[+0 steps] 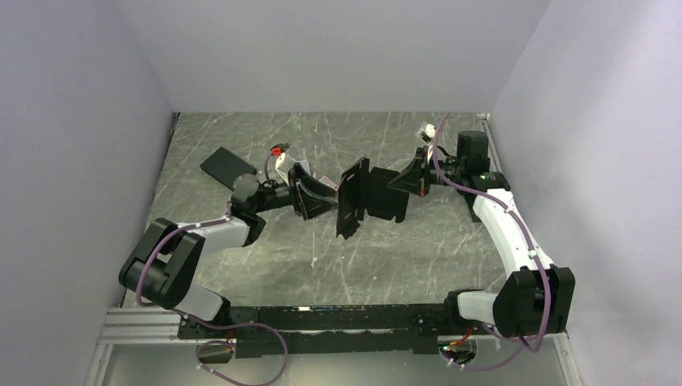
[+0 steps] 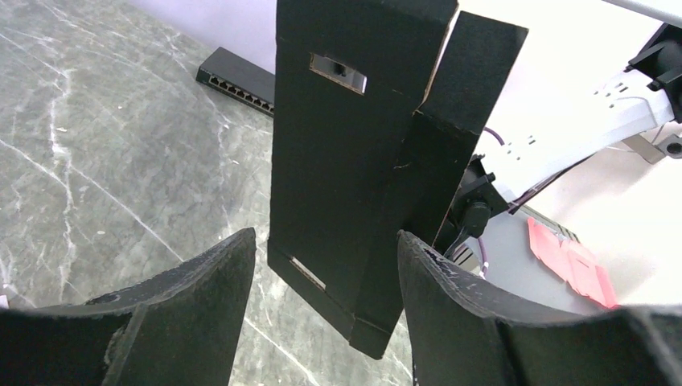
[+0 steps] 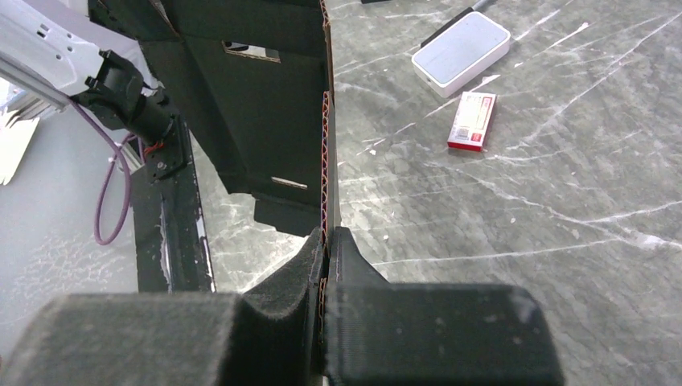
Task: Fold the paper box
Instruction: Fold the paper box at the center of the board.
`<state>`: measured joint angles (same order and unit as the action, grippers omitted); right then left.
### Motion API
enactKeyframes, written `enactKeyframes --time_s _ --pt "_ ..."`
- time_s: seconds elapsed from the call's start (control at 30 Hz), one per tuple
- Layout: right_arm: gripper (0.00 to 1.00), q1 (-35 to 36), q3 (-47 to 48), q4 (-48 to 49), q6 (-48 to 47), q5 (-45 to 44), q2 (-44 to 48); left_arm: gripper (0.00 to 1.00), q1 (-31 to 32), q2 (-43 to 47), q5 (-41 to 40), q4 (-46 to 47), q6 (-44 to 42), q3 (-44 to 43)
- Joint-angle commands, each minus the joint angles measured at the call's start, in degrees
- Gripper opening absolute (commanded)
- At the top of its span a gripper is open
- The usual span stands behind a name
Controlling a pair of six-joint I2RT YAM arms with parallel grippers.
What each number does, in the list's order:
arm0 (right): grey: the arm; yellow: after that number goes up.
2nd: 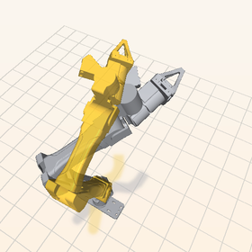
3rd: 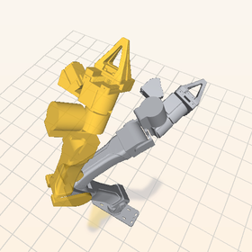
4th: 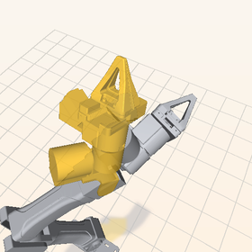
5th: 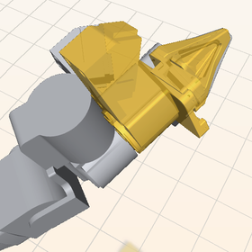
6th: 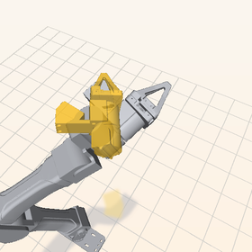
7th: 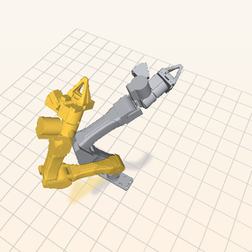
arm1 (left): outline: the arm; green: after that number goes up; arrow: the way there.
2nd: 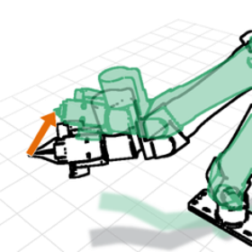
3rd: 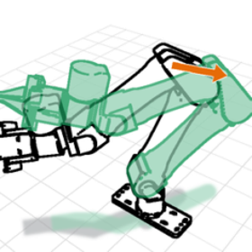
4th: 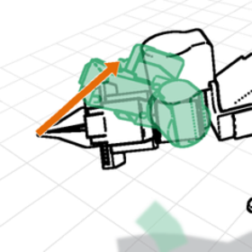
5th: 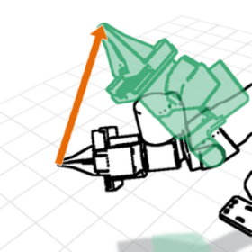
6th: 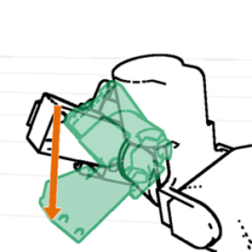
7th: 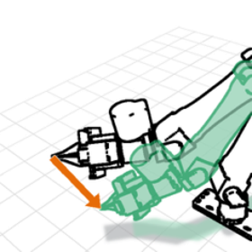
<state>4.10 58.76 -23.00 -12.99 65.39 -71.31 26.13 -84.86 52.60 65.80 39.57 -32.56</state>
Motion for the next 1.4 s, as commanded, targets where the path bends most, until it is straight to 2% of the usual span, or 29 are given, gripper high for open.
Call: enactKeyframes --time_s 0.0,0.2,0.33,0.5,0.57,0.87,0.9,0.93,1.2,1.3,1.37 --pt "0.00 -0.18 -0.29 3.80 1.74 0.71 -0.56 0.71 0.95 0.90 1.01 4.16 1.01 -1.21" --pt "0.00 -0.23 -1.00 5.22 3.21 1.64 -0.65 0.72 2.56 -1.09 -0.28 5.12 0.91 -2.12" --pt "0.00 -0.07 -1.36 5.82 3.81 1.81 -0.56 0.73 3.58 -1.49 -1.82 2.34 -1.01 -3.01" --pt "0.00 -0.18 -1.88 6.63 4.62 0.87 -0.45 0.77 4.00 -0.36 -3.21 1.13 -2.72 -2.51" --pt "0.00 -0.16 -2.05 6.72 4.73 0.63 -0.54 0.83 4.06 0.34 -3.83 0.77 -3.26 -1.95" --pt "0.00 -0.16 -2.34 7.32 5.39 0.06 -0.67 0.85 4.35 0.85 -3.62 2.18 -3.31 -1.13" --pt "0.00 -0.18 -2.34 7.29 5.43 -0.03 -0.67 0.97 4.37 0.84 -3.60 2.68 -3.02 -0.99" --pt "0.00 -0.20 -2.29 7.32 5.43 -0.08 -0.71 0.99 4.37 0.86 -3.59 3.13 -2.80 -0.82" --pt "0.00 -0.23 -2.34 7.36 5.70 -0.90 -0.89 0.99 4.35 0.63 -3.00 4.14 -1.84 -0.34" --pt "0.00 -0.15 -2.42 7.34 5.55 -0.44 -0.78 0.98 4.36 1.00 -5.05 0.88 -3.15 -0.38" --pt "0.00 -0.10 -2.34 6.75 4.76 -1.14 -0.55 0.95 4.35 1.98 -8.35 -5.49 -5.67 -1.44"
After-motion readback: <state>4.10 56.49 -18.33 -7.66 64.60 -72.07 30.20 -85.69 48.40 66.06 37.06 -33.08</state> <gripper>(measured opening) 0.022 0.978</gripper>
